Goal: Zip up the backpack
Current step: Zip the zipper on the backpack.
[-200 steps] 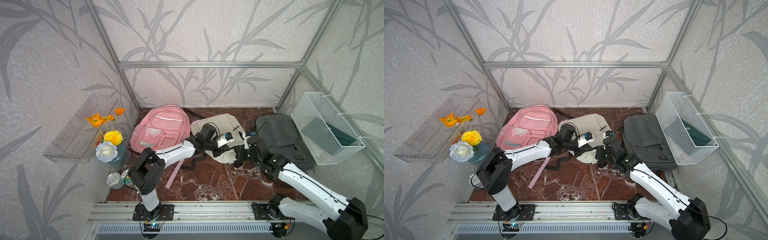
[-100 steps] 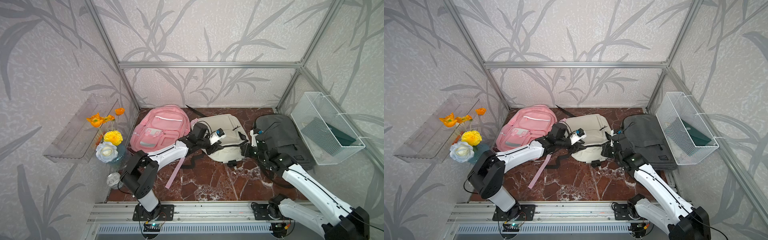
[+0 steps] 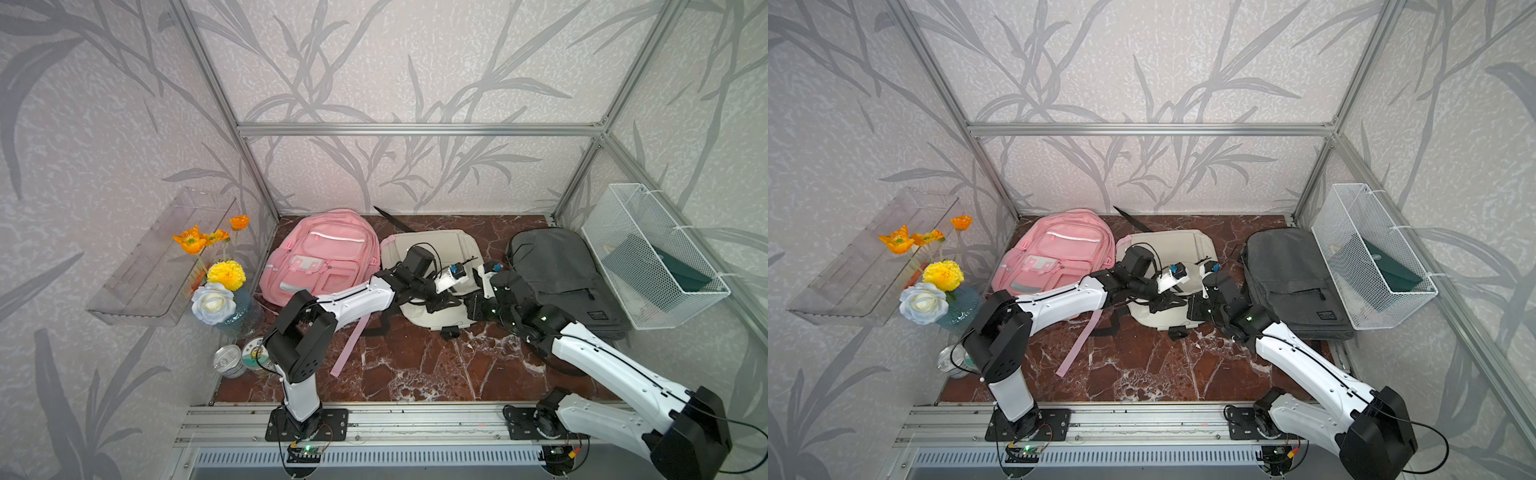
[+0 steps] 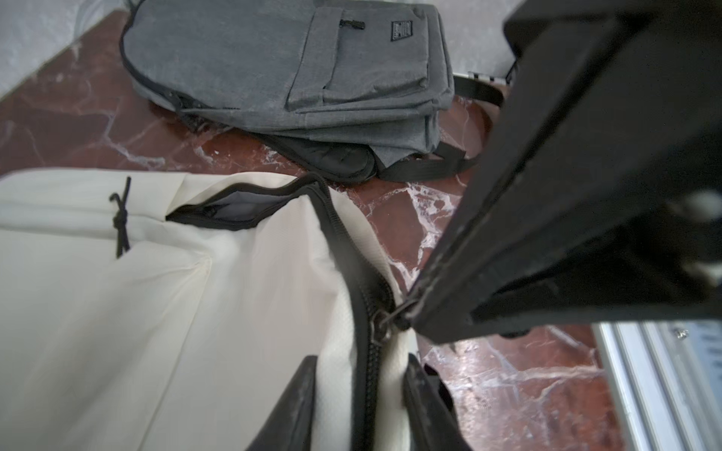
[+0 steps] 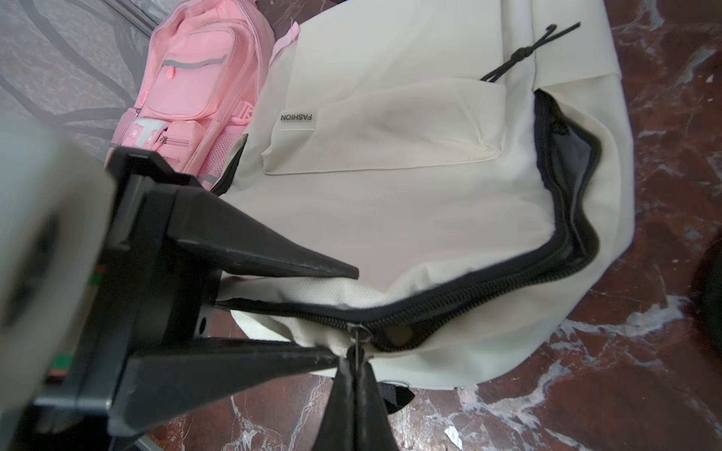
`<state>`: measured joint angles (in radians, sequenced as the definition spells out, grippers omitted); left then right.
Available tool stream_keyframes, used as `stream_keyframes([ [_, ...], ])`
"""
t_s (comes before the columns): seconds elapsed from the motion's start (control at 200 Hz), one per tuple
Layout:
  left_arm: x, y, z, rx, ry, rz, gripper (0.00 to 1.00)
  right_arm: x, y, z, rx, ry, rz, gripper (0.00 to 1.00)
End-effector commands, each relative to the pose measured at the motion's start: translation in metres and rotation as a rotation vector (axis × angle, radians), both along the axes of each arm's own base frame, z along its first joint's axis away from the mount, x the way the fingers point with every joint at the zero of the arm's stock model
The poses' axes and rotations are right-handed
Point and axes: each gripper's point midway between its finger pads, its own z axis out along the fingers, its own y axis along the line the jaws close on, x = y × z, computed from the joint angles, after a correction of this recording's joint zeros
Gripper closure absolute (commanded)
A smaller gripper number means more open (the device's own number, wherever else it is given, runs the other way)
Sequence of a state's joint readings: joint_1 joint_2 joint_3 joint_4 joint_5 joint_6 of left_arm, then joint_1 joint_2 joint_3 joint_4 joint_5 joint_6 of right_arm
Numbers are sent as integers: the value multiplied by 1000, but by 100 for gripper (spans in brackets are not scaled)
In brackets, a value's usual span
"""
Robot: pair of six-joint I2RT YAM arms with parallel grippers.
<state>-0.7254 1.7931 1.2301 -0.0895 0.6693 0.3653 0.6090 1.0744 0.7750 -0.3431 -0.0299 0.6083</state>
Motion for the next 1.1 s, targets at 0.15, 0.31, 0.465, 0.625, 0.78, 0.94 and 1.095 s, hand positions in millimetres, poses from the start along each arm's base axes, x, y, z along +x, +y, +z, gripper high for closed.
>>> stream_keyframes([
  [0.15, 2, 33, -27, 124, 25, 46, 88, 13, -42, 24, -64, -85, -152, 100],
  [0.31, 10, 50, -25, 108, 8, 104, 91, 19, -65, 10, -35, -24, -216, 100],
  [0.465, 19, 65, -20, 98, -23, 153, 94, 20, -72, 9, -52, -26, -229, 100],
  [0.625, 27, 77, -16, 78, -54, 200, 95, 21, -90, 6, -85, -10, -282, 100],
  [0.78, 31, 84, -13, 63, -71, 226, 92, 23, -106, 0, -78, 24, -335, 100],
  [0.94, 33, 87, -11, 58, -79, 236, 87, 27, -94, 8, -23, -1, -280, 100],
  [1.095, 26, 74, -1, 7, -48, 195, 53, 27, -62, 25, 5, -67, -164, 100],
])
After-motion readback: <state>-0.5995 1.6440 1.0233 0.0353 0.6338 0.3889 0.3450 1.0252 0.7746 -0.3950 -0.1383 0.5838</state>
